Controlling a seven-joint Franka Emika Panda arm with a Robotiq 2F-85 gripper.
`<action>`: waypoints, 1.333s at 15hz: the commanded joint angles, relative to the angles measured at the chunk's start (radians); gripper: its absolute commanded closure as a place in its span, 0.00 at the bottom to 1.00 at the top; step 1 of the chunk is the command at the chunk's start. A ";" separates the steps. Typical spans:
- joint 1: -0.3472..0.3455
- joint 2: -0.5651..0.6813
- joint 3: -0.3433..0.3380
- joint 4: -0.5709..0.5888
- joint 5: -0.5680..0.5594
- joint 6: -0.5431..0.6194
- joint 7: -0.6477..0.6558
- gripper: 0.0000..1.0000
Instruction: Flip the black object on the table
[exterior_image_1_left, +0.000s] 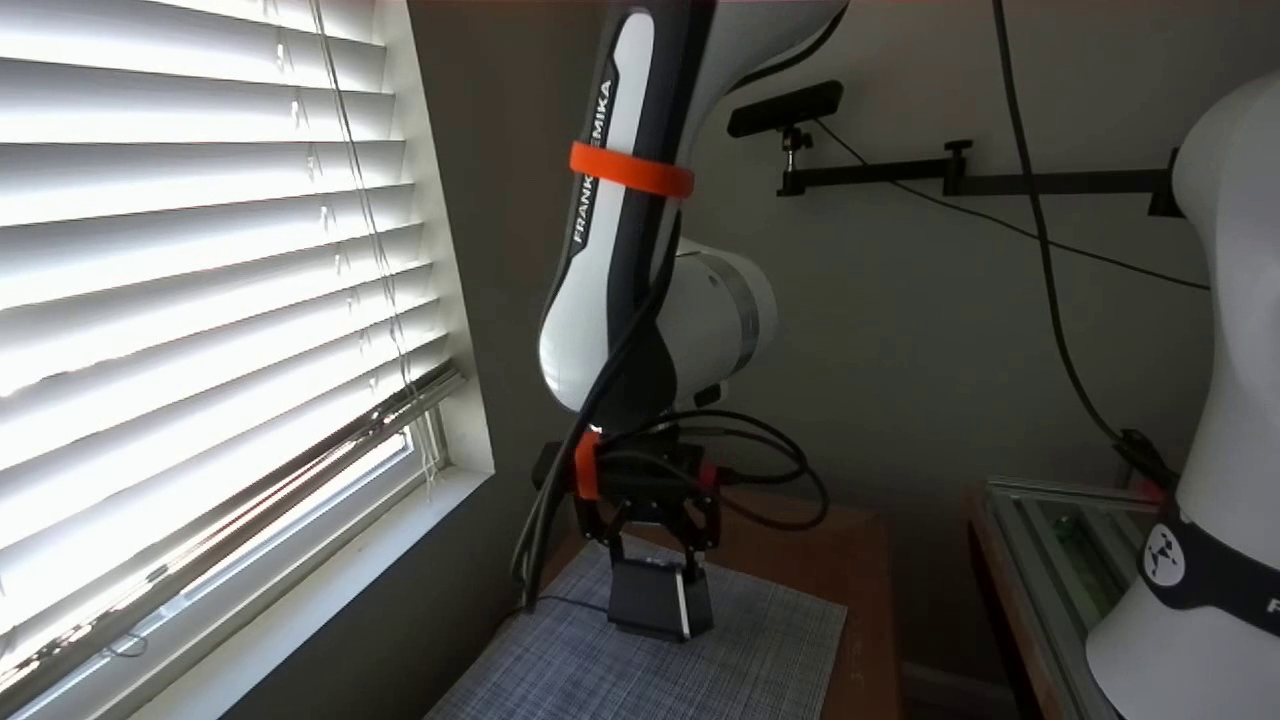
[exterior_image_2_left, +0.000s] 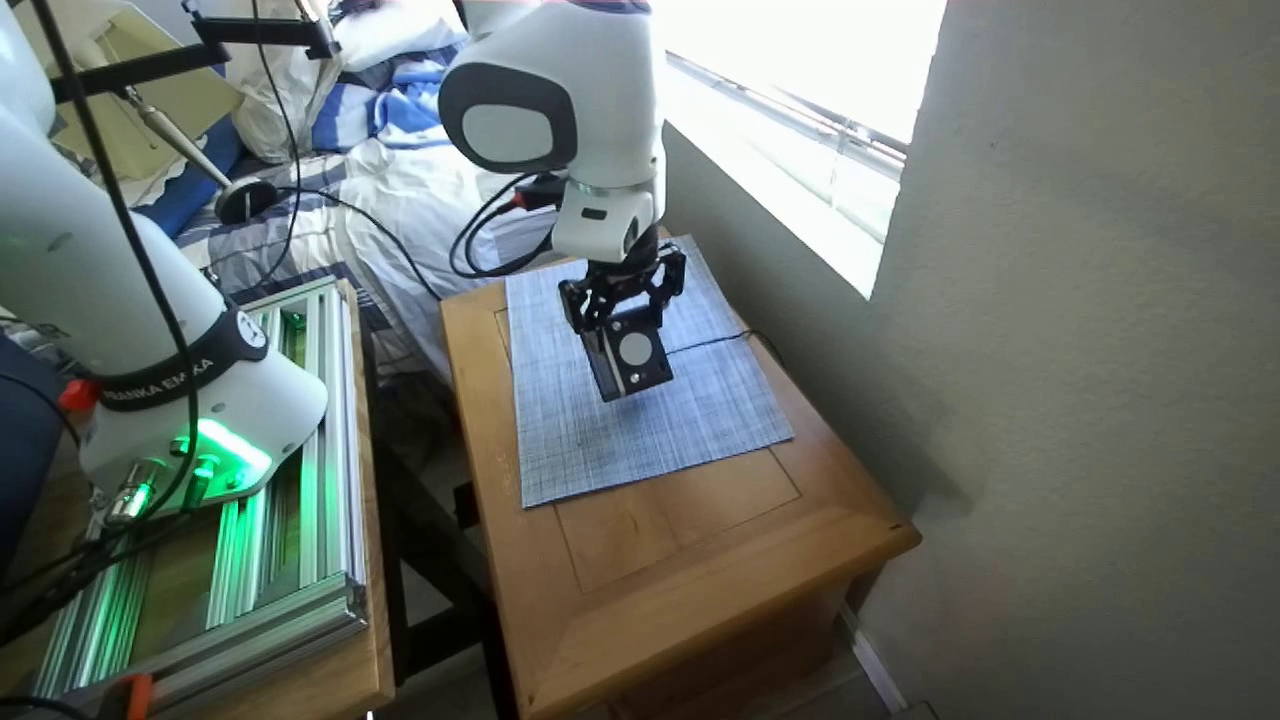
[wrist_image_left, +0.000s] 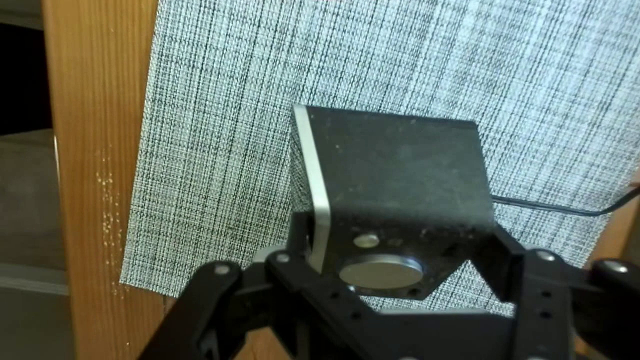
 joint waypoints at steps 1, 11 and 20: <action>0.083 0.031 -0.065 0.003 -0.161 0.035 0.185 0.46; 0.206 0.088 -0.149 0.037 -0.356 0.020 0.435 0.46; 0.202 0.097 -0.126 0.058 -0.358 0.025 0.545 0.46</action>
